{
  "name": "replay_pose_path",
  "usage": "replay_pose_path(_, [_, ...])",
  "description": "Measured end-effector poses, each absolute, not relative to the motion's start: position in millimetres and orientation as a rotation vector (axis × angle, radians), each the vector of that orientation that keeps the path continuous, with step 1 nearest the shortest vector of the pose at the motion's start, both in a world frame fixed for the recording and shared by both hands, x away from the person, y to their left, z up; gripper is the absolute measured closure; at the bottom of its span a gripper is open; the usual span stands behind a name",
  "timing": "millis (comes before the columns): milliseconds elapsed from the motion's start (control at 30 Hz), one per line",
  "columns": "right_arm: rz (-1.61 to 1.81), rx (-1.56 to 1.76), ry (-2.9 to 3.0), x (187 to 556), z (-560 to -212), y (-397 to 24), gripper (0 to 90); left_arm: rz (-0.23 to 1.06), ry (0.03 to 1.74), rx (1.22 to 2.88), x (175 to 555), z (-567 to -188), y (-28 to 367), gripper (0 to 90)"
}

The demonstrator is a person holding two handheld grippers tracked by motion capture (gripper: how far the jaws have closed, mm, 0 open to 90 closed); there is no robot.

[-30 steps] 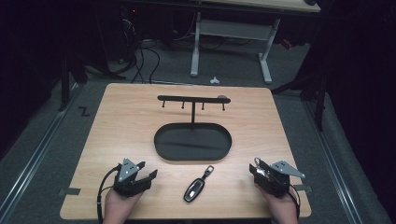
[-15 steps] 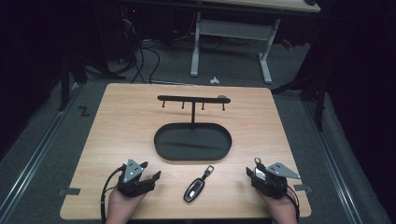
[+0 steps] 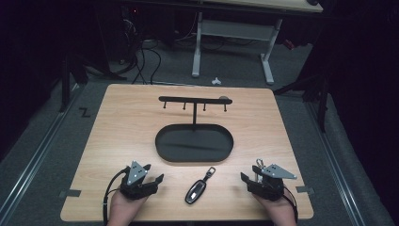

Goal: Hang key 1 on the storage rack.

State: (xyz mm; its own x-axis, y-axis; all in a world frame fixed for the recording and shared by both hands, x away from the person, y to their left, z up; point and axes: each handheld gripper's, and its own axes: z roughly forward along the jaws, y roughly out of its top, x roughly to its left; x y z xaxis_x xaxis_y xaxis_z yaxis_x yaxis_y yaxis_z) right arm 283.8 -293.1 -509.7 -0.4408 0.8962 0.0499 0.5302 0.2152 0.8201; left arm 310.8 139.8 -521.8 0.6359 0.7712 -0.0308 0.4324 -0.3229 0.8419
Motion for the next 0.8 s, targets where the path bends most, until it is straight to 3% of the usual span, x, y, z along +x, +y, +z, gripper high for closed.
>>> replay_pose_path(333, [1.149,1.196,2.165,286.0,-514.7,-258.1,50.0,0.498,0.943,1.966,307.9,-522.4,143.7,33.7])
replay_pose_path(700, [1.166,1.070,2.290,285.2,-514.6,-206.2,78.7,0.533,0.967,1.966,298.8,-523.2,157.5,33.7])
replay_pose_path(800, [1.187,1.030,2.326,284.8,-515.2,-192.8,82.4,0.539,0.978,1.963,295.4,-522.2,161.8,34.0])
